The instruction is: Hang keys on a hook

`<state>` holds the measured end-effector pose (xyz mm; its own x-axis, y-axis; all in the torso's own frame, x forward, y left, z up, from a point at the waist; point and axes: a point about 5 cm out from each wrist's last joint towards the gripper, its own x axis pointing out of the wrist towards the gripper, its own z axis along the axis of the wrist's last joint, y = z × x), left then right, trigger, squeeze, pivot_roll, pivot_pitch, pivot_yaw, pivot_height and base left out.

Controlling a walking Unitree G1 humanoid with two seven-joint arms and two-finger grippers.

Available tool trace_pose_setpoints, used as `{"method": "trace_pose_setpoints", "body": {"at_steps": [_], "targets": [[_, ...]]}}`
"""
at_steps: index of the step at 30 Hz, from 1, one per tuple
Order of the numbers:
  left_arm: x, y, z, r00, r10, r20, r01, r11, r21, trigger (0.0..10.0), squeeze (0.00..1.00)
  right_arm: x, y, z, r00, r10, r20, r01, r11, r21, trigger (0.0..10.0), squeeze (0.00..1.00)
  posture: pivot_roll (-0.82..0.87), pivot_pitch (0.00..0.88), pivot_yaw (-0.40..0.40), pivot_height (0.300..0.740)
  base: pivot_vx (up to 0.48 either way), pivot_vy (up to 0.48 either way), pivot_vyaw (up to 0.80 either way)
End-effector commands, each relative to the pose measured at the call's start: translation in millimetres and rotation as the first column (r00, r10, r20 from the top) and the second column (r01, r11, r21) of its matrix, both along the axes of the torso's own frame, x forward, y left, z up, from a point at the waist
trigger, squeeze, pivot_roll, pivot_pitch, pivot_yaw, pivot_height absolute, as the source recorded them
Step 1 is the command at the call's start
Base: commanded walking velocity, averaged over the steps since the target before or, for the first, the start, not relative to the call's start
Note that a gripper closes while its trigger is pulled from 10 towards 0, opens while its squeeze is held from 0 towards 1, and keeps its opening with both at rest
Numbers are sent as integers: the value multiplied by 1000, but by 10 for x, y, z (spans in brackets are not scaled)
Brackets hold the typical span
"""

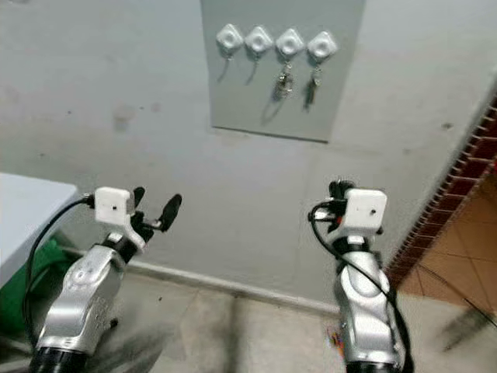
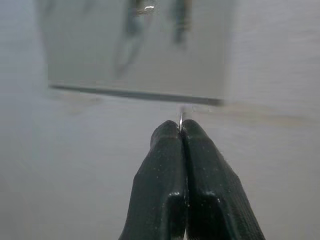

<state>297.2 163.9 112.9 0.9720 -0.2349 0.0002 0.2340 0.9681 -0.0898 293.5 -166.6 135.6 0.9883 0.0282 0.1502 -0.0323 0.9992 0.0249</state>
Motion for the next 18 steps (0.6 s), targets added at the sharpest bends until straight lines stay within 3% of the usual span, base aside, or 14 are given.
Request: {"method": "trace_pose_setpoints", "body": {"at_steps": [1,13,18], "targets": [[23,-60,29,1000,-19,4,19,1000,-15,10000,0,-11,-79,12,1000,-19,1,19,1000,-13,10000,0,-17,0,-5,740,420,0,0],[18,-83,24,1000,-21,3,21,1000,10,10000,0,-20,-77,11,1000,-6,-1,6,1000,-19,10000,0,-20,0,-8,740,411,0,0],[13,-89,32,1000,-9,20,9,1000,2,10000,0,-26,-84,12,1000,-2,-2,2,1000,-22,10000,0,-20,0,-9,740,0,0,0]]}}
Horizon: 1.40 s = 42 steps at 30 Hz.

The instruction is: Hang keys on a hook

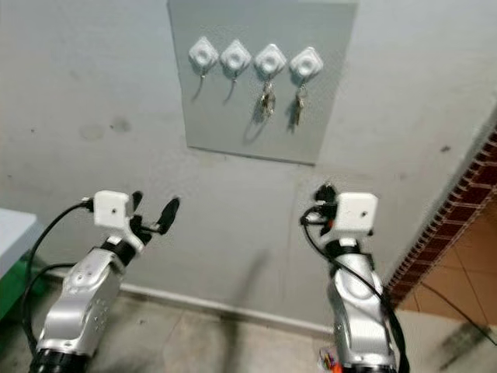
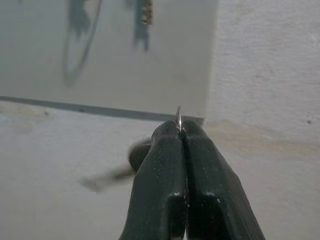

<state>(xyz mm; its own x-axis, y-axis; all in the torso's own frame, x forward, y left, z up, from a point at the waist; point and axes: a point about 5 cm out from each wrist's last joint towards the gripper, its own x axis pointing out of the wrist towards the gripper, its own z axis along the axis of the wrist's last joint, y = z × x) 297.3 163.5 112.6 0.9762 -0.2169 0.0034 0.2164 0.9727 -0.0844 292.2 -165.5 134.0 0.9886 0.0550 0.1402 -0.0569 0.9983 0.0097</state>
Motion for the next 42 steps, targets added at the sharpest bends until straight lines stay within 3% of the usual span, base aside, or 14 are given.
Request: {"method": "trace_pose_setpoints", "body": {"at_steps": [1,9,15,21,32,42], "targets": [[10,-86,24,1000,-23,4,23,1000,4,10000,0,-14,-93,27,1000,-21,8,21,1000,-10,10000,0,-20,0,-9,740,0,0,0],[19,-66,63,1000,-20,15,20,1000,18,10000,0,1,-114,41,1000,13,4,-13,1000,-23,10000,0,-19,0,-8,740,0,0,0],[43,-64,134,999,-35,29,34,999,16,10000,0,43,-64,98,993,116,9,-115,993,-33,10000,0,-17,0,-5,740,0,0,0],[56,-118,239,994,-93,63,90,995,41,10000,0,168,50,228,972,230,38,-229,973,-36,10000,0,-13,0,-6,740,0,0,0],[46,-237,403,982,-155,109,152,988,38,10000,0,415,219,475,938,331,100,-330,944,-24,10000,0,-1,0,-14,740,0,0,0],[63,-382,543,966,-213,145,207,977,53,10000,0,641,439,741,873,459,163,-458,888,-42,10000,0,14,0,-26,740,0,0,0]]}}
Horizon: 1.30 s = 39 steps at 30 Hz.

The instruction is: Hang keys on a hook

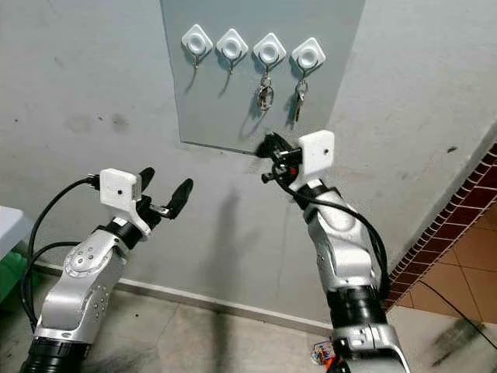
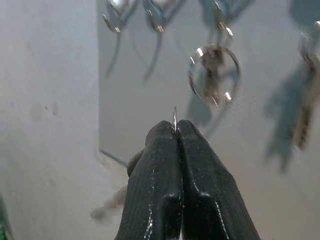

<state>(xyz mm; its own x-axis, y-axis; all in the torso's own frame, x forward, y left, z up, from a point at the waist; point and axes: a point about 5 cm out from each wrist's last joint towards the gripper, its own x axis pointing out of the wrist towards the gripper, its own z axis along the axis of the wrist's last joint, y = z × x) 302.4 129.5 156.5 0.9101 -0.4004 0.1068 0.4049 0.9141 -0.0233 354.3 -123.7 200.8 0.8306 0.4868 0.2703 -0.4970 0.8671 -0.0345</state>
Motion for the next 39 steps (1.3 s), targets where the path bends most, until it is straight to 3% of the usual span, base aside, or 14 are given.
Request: {"method": "trace_pose_setpoints", "body": {"at_steps": [1,23,39], "targets": [[22,-56,117,999,-24,39,24,1000,12,10000,0,48,41,108,999,27,33,-28,999,17,10000,0,15,0,-27,740,0,0,0],[53,-236,255,993,-81,83,79,996,30,10000,0,342,288,386,993,103,54,-109,987,117,10000,0,28,0,-33,740,0,0,0],[26,-277,242,993,-89,83,87,996,34,10000,0,423,417,515,988,144,61,-153,970,190,10000,0,40,0,-41,740,0,0,0]]}}
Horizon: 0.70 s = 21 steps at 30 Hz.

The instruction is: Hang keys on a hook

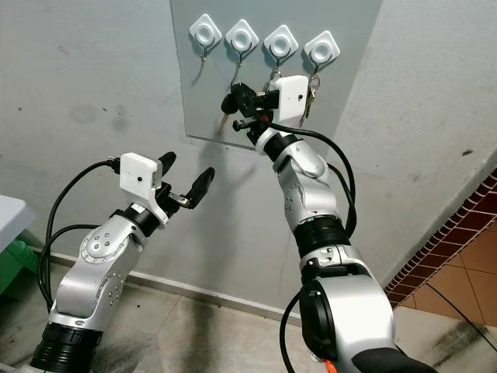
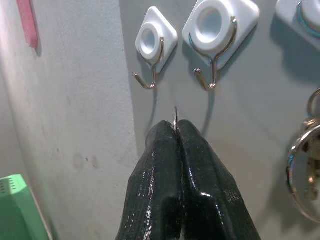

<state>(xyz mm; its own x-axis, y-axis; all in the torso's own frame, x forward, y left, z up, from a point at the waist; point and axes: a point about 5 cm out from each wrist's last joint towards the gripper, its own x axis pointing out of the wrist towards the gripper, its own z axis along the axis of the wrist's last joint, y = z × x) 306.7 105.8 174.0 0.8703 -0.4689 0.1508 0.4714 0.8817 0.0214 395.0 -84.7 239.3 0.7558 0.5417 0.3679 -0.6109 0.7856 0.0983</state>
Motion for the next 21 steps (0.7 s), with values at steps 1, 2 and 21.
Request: {"method": "trace_pose_setpoints", "body": {"at_steps": [1,2,21], "targets": [[-17,-40,67,1000,-14,25,14,1000,9,10000,0,16,27,129,999,10,33,-11,1000,29,10000,0,40,0,-41,740,0,0,0],[-19,-41,65,1000,-15,24,14,1000,8,10000,0,19,31,141,999,12,34,-13,999,35,10000,0,41,0,-42,740,0,0,0],[-29,-44,51,1000,-10,14,10,1000,6,10000,0,95,63,320,999,38,11,-40,987,155,10000,0,44,0,-46,740,0,0,0]]}}
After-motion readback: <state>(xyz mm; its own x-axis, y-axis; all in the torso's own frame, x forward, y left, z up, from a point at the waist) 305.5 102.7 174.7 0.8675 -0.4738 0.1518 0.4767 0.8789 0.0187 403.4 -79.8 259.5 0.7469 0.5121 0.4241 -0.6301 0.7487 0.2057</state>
